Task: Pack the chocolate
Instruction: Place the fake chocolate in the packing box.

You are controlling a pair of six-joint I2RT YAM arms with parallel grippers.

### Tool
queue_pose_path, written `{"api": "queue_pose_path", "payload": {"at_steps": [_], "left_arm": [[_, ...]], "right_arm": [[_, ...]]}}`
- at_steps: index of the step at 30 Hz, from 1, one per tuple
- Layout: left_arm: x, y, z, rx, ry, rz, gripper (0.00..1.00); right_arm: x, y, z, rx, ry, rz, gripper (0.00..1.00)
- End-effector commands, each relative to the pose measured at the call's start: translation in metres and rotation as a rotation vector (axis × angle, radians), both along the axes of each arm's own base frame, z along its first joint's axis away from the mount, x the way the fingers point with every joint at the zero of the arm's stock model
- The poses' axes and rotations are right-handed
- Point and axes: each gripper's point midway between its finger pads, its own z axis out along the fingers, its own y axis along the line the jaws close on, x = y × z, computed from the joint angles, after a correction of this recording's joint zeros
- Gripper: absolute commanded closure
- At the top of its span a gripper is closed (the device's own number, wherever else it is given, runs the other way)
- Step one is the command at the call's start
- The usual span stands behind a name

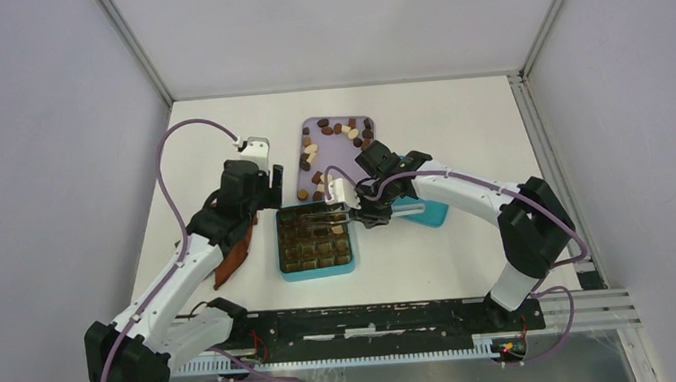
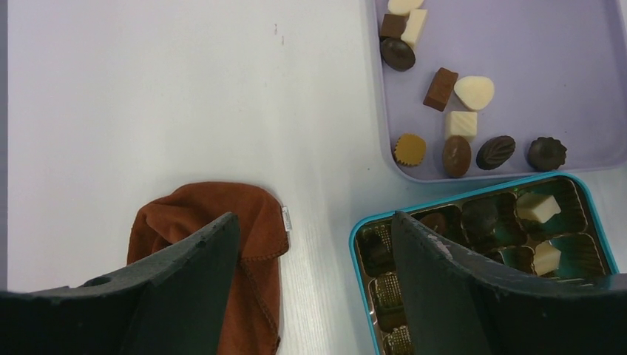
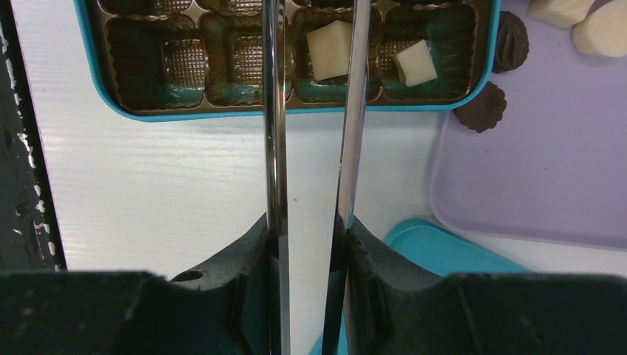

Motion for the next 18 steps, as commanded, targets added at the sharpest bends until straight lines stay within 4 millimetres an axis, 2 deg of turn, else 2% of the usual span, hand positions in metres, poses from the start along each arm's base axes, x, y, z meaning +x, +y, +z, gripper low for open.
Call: {"api": "queue_pose_path", "payload": {"at_steps": [1,3,12,18], "left_arm": [[0.008,0.007,0.002,0.049,-0.024,0.008,0.19],[0.009,0.006,0.0,0.047,-0.016,0.002,0.19],[0.009,0.003,-0.001,0.042,-0.011,-0.009,0.2],[0.009,0.003,-0.001,0.04,-0.009,-0.013,0.2]], "right_arm": [[0.002,0.011,0.011,0.024,-0.002,0.03,0.78],[0.001,0.01,0.004,0.005,0.005,0.031,0.78],[0.002,0.022,-0.002,-0.028,0.008,0.039,0.72],[0.008,0.025,0.0,-0.034,0.004,0.014,0.57]]}}
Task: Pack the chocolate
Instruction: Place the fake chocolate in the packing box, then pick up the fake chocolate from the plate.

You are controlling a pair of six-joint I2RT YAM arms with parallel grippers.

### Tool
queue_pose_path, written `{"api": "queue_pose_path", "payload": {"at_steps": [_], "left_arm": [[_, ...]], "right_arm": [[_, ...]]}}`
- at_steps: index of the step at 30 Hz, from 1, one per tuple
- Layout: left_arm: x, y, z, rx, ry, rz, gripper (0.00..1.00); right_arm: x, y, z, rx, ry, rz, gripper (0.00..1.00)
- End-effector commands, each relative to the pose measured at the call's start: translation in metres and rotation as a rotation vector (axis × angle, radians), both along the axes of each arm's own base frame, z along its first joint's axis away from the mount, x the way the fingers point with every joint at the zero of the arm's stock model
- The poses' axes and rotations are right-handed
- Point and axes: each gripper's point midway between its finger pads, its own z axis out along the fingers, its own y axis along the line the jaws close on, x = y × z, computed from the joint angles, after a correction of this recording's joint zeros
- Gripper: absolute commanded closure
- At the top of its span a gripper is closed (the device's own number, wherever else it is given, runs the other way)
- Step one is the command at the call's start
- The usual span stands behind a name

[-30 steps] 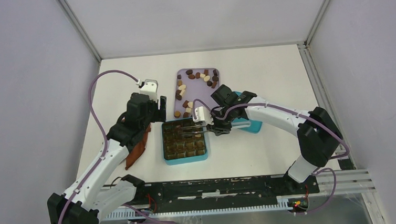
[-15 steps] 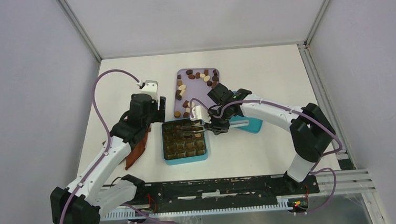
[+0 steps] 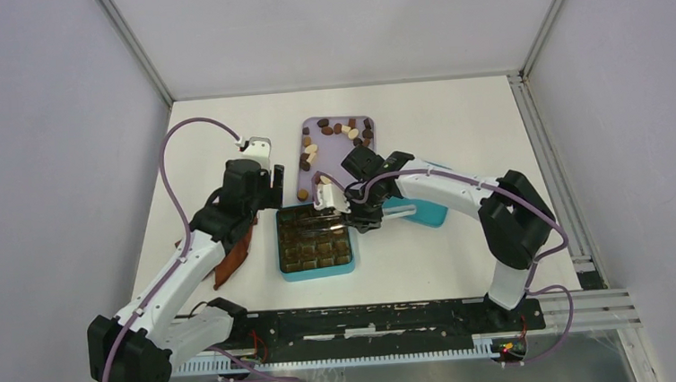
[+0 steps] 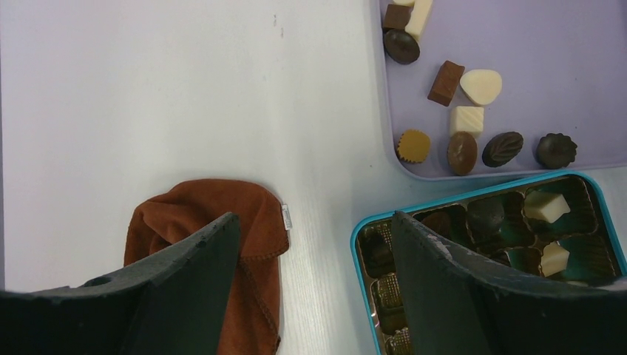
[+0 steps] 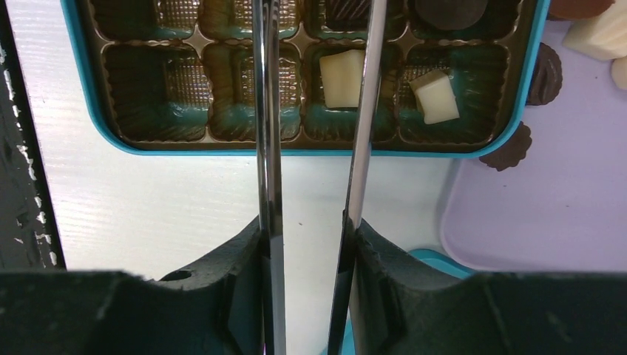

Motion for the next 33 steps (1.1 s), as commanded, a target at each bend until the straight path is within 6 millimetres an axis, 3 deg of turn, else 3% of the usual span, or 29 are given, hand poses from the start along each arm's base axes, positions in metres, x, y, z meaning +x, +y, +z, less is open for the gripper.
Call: {"api": "queue_pose_path", "payload": {"at_steps": [1,8,13,16,20,24,29,33], "left_arm": [[0.005,0.002,0.009,0.027,-0.038,-0.02,0.2],[0.005,0.001,0.01,0.023,-0.041,-0.024,0.2],[0.005,0.001,0.012,0.021,-0.048,-0.023,0.2],[0.004,0.003,0.016,0.019,-0.06,-0.017,0.2],[0.002,0.003,0.026,0.002,-0.087,-0.022,0.2],[-0.004,0.006,0.041,-0.019,-0.135,-0.018,0.21],[-0.011,0.011,0.055,-0.041,-0.185,-0.007,0.2],[-0.013,0.008,0.055,-0.06,-0.188,-0.021,0.2]], "right_arm": [[0.012,0.011,0.017,0.029,-0.041,-0.019,0.55],[0.008,0.011,0.018,0.039,-0.02,-0.006,0.55],[0.004,0.021,0.042,0.112,0.03,0.025,0.57],[0.013,0.02,0.052,0.133,0.048,0.013,0.58],[0.04,0.01,0.061,0.14,0.038,-0.048,0.58],[0.081,-0.012,0.072,0.156,-0.007,-0.174,0.58],[0.142,-0.062,0.074,0.139,-0.1,-0.413,0.58],[0.173,-0.093,0.071,0.077,-0.179,-0.534,0.58]]}}
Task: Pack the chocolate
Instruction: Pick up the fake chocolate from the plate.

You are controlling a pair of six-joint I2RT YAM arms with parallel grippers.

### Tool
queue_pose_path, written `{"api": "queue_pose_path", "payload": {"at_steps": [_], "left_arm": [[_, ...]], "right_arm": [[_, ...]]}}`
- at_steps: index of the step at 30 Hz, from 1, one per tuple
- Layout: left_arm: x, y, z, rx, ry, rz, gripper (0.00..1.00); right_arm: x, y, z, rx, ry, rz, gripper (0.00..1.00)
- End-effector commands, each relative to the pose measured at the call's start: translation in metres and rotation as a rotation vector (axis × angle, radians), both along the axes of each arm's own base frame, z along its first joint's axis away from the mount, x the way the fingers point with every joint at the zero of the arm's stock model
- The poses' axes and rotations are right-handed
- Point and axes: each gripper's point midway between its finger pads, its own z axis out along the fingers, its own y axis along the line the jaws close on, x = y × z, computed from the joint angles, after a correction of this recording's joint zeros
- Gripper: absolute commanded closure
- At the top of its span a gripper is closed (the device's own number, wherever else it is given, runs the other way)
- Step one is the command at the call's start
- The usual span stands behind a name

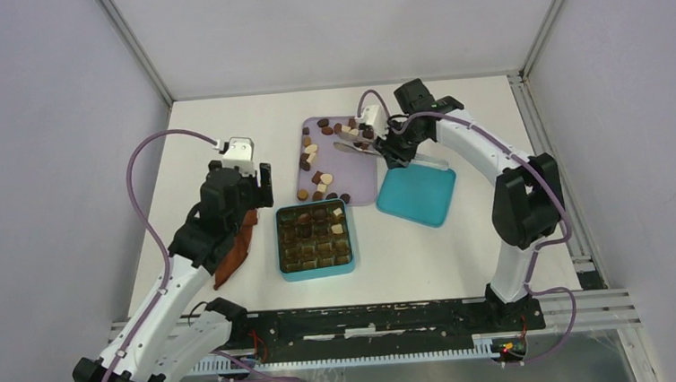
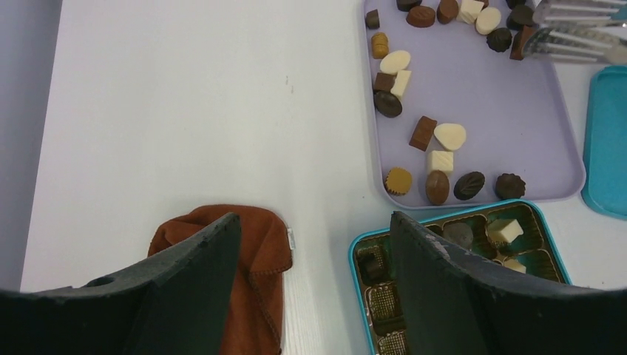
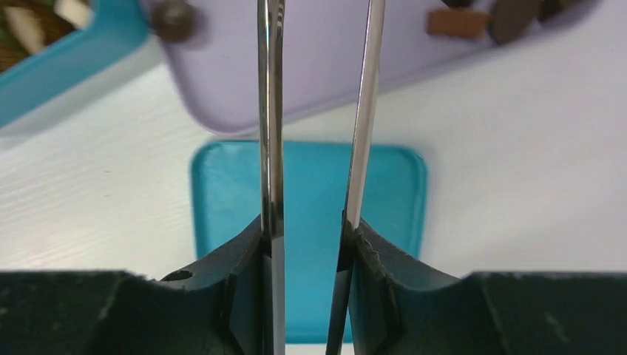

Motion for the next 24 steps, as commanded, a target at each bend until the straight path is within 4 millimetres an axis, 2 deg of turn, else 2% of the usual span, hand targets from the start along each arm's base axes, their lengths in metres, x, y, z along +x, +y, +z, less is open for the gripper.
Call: {"api": "queue_pose_path", "payload": {"at_steps": [1,6,9,13,17,24], "left_arm": [[0.001,-0.001,0.002,0.019,-0.019,-0.027,0.2],[0.001,-0.008,-0.001,0.004,-0.006,-0.055,0.2],[0.001,-0.011,-0.002,-0.004,-0.001,-0.072,0.2],[0.002,-0.014,-0.005,-0.004,0.012,-0.083,0.2],[0.004,-0.014,-0.011,0.009,0.03,-0.079,0.2],[0.006,-0.016,-0.015,0.015,0.047,-0.089,0.2]], "right_arm": [[0.046,-0.021,0.012,-0.066,-0.132,-0.148,0.58],[0.057,-0.039,-0.009,-0.168,-0.149,-0.214,0.58],[0.067,-0.046,-0.014,-0.186,-0.158,-0.25,0.58],[0.083,-0.041,-0.015,-0.166,-0.156,-0.257,0.58],[0.109,-0.034,-0.011,-0.158,-0.177,-0.263,0.58],[0.13,-0.019,-0.027,-0.14,-0.145,-0.258,0.58]]}}
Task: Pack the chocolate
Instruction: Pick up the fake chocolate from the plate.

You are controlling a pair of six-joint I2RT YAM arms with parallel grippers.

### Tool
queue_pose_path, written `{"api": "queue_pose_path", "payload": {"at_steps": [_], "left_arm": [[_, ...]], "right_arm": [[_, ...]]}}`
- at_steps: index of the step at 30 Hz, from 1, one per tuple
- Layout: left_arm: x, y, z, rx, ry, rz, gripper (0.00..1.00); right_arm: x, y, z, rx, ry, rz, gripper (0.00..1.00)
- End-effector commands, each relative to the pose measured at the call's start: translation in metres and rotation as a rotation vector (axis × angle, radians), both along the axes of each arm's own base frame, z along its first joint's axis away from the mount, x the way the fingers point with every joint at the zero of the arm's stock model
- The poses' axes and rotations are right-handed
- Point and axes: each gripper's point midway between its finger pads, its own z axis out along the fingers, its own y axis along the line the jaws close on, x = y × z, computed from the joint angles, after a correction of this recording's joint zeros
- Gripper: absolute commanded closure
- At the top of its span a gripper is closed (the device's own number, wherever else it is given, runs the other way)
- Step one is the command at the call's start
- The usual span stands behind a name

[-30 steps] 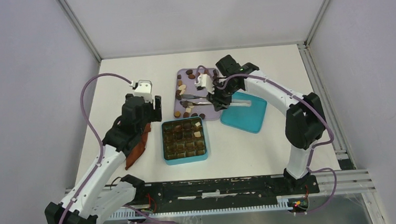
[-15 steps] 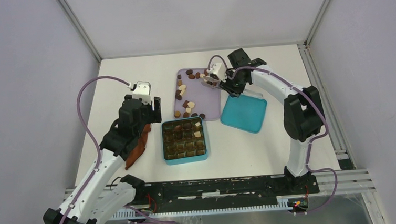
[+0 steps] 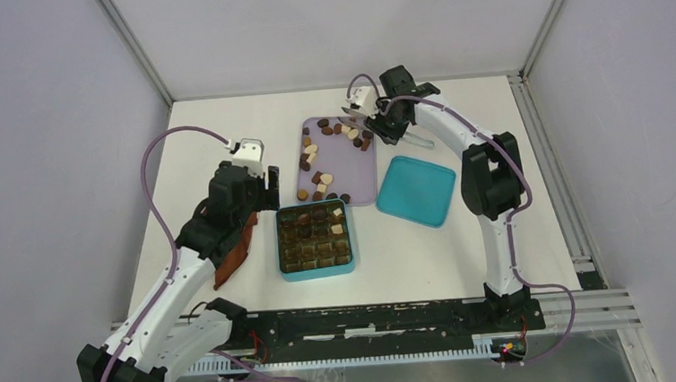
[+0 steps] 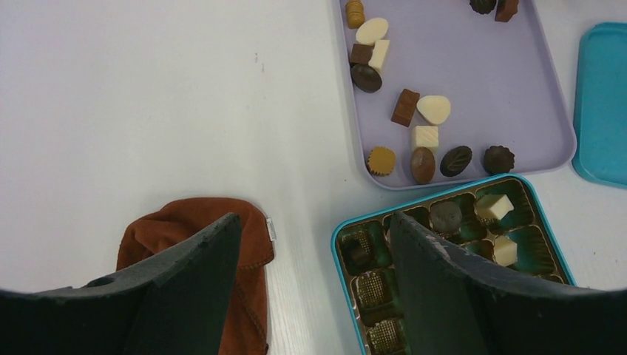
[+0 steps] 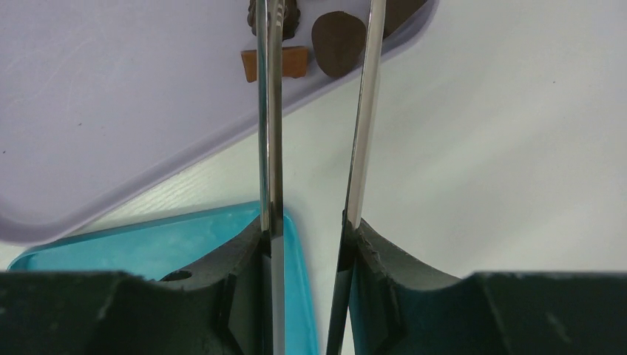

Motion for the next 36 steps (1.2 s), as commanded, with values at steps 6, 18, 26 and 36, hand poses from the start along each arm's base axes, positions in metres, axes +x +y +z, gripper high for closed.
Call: {"api": "queue_pose_path", "payload": {"at_steps": [6,18,26,36], "left_arm": [[0.006,-0.002,0.005,0.021,-0.017,-0.022,0.2],[0.005,-0.003,0.008,0.013,-0.026,-0.03,0.2],[0.004,-0.003,0.008,0.01,-0.028,-0.032,0.2],[0.004,-0.003,0.009,0.01,-0.031,-0.031,0.2]], "right_arm": [[0.013,0.008,-0.008,0.021,0.016,-0.014,0.58],[0.016,0.005,-0.025,-0.004,0.04,-0.03,0.59],[0.02,0.004,-0.029,-0.014,0.041,-0.042,0.61],[0.017,0.004,-0.018,-0.001,0.025,-0.043,0.88]]}}
